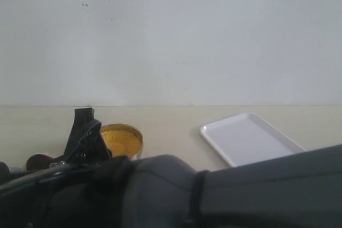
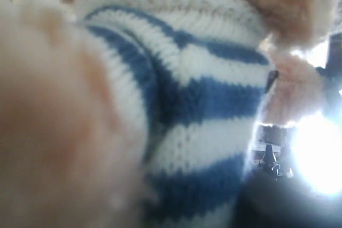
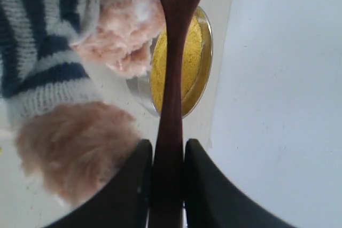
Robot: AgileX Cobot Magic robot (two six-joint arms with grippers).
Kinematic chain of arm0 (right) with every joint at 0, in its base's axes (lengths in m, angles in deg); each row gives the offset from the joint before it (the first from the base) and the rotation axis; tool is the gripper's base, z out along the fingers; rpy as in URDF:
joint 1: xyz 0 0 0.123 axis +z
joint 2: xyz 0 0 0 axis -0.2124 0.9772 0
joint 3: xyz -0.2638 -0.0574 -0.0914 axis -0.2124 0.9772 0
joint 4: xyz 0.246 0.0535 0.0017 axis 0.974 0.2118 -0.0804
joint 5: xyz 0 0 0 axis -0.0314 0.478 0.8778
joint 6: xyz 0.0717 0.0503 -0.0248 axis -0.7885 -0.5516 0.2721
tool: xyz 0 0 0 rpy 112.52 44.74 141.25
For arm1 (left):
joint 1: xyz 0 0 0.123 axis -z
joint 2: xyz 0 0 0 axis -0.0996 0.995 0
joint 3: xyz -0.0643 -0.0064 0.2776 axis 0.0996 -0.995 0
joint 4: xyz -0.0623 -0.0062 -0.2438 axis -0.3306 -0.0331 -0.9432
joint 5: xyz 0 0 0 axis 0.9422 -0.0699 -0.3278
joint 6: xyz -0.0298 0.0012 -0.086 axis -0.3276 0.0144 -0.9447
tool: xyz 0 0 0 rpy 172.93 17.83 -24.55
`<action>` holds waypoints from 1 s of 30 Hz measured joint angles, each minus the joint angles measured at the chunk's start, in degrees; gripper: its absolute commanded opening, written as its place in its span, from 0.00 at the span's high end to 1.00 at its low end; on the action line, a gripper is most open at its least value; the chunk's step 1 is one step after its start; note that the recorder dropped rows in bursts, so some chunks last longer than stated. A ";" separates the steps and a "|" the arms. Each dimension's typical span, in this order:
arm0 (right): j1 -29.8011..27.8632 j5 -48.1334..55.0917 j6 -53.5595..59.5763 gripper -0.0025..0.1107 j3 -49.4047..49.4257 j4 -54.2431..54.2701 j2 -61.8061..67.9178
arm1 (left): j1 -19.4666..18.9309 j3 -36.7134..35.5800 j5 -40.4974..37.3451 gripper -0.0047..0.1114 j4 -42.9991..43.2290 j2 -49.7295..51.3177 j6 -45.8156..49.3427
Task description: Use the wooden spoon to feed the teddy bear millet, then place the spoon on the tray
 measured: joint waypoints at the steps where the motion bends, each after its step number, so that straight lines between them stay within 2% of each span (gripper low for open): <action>1: -0.24 -0.78 0.13 0.98 0.00 0.00 -0.49 | 0.00 0.00 0.00 0.93 -0.20 0.00 0.35; 6: -4.35 -6.97 -1.80 0.98 0.00 3.82 -3.71 | 0.00 0.00 0.00 0.93 -0.76 0.00 1.47; 9: -8.86 -9.97 0.90 0.98 0.00 14.24 -5.92 | 0.00 0.00 0.00 0.93 -0.90 0.00 1.60; 14: -17.14 -9.30 12.42 0.98 0.00 35.03 -8.83 | 0.00 0.00 0.00 0.93 -0.93 0.00 1.74; 19: -25.00 -7.85 21.27 0.98 0.00 48.99 -9.84 | 0.00 0.00 0.00 0.93 -1.03 0.00 1.35; 25: -34.73 0.42 29.30 0.98 0.00 57.09 -9.84 | 0.00 0.00 0.00 0.93 -5.02 0.00 -0.16; 30: -36.56 2.12 33.02 0.98 0.03 60.82 -9.84 | 0.00 0.38 0.00 0.93 -9.95 0.07 2.20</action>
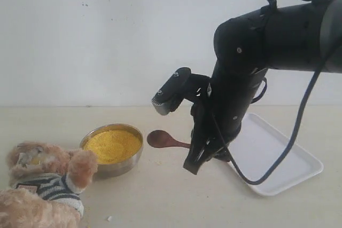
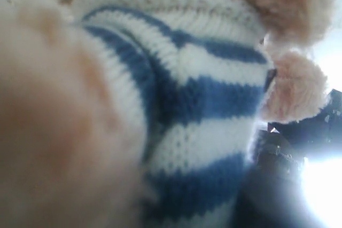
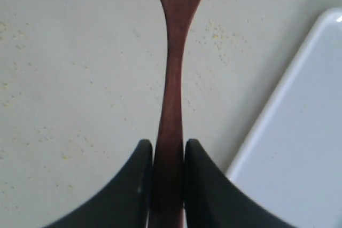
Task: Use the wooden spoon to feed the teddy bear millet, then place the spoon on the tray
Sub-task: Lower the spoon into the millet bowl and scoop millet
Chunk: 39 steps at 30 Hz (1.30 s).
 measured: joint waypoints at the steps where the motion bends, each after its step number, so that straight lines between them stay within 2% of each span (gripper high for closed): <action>1: 0.00 -0.56 0.71 0.98 0.00 0.79 0.00 | 0.00 0.26 0.00 0.93 -0.14 0.00 0.12; 5: 1.48 -5.58 4.40 0.98 0.00 0.61 0.00 | 0.00 2.63 -0.12 0.93 -0.13 0.50 -2.76; 11: 5.06 -11.44 4.78 0.98 -3.39 -9.20 1.31 | 0.00 8.57 -0.23 0.93 -0.35 5.18 -5.44; 19: 7.15 -3.36 4.45 0.98 -22.16 -14.36 13.47 | 0.00 12.32 -0.23 0.93 -0.71 10.52 -8.78; 24: 7.55 0.79 6.99 0.98 -29.07 -14.72 20.25 | 0.00 12.41 -0.23 0.93 -0.71 10.52 -9.41; 29: 9.17 1.88 8.74 0.98 -30.10 -19.18 23.92 | 0.00 13.75 -0.23 0.93 -0.59 10.52 -10.43; 33: 10.14 2.25 5.05 0.98 -30.19 -23.72 26.05 | -0.84 18.44 -0.23 0.93 -0.48 10.60 -10.88; 39: 10.57 0.88 4.79 0.98 -30.32 -22.20 26.89 | -1.90 21.09 -0.34 0.93 -0.92 10.60 -10.30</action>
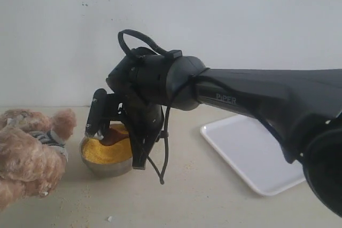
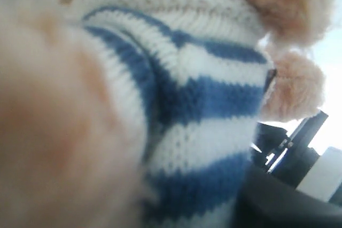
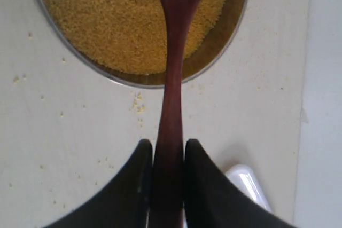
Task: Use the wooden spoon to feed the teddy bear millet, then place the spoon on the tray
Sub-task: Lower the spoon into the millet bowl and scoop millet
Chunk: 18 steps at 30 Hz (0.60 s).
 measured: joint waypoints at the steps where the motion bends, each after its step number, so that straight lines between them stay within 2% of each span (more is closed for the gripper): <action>1: 0.00 0.12 0.38 0.98 0.00 0.62 0.28 | 0.00 0.00 0.00 0.93 0.00 0.00 0.00; 8: 1.10 0.98 0.50 0.98 0.00 8.25 1.33 | 0.00 0.00 0.00 0.93 0.00 0.00 0.46; 18: 1.10 1.35 -10.68 0.98 0.00 1.82 1.33 | 0.00 0.00 0.00 0.93 0.00 0.00 1.67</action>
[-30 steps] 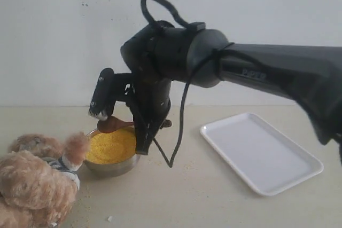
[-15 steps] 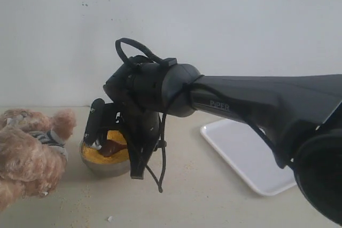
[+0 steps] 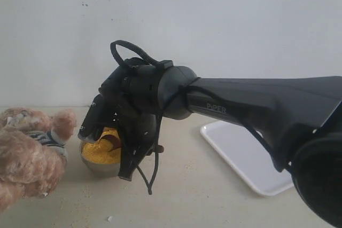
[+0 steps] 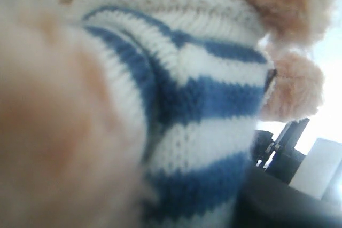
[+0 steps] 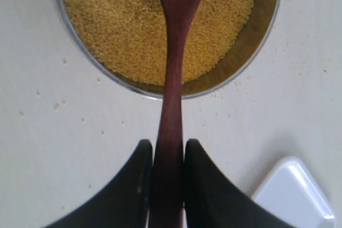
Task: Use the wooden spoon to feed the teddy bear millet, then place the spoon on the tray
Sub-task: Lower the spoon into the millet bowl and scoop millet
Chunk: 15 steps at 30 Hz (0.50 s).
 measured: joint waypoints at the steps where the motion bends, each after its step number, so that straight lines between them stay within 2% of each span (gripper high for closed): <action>1: 0.00 0.14 -0.20 0.98 0.00 -0.41 0.00 | 0.00 0.00 0.00 0.93 0.00 0.00 0.15; 15: 0.00 1.69 -0.49 0.98 0.00 -4.52 0.00 | 0.00 0.00 0.00 0.93 0.00 0.00 0.67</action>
